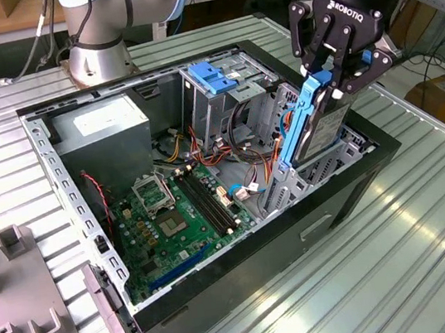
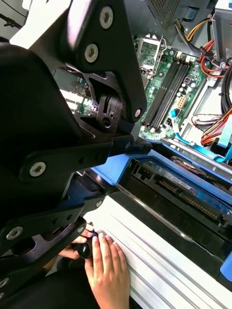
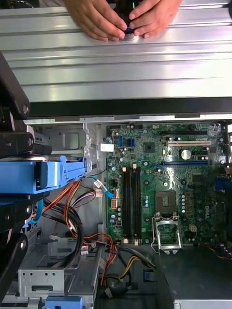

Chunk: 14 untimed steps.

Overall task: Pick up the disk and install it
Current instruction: 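Insert the disk into the insertion slot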

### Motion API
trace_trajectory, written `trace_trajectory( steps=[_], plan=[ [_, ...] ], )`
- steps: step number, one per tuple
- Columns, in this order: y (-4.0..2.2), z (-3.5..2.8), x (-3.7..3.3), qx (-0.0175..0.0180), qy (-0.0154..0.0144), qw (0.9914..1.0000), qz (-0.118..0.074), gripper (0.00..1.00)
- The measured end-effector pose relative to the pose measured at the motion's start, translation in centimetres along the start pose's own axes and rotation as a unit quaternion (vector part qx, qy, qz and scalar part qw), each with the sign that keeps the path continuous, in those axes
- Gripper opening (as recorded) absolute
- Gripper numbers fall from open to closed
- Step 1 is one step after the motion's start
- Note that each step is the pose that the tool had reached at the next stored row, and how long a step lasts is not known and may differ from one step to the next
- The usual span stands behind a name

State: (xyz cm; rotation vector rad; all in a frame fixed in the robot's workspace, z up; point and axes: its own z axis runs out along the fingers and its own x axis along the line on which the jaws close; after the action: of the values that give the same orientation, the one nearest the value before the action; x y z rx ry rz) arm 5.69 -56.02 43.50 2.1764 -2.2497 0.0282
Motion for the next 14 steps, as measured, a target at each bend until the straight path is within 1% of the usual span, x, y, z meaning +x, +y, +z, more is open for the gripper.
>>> trace_trajectory(
  steps=[9, 14],
  plan=[
    [0.0, 0.1, -0.01, 0.0, -0.0001, 1.0, 0.0, 0.37],
    [0.0, 0.54, -0.01, 0.0, 0.0, 1.0, 0.0, 0.37]
  ],
)
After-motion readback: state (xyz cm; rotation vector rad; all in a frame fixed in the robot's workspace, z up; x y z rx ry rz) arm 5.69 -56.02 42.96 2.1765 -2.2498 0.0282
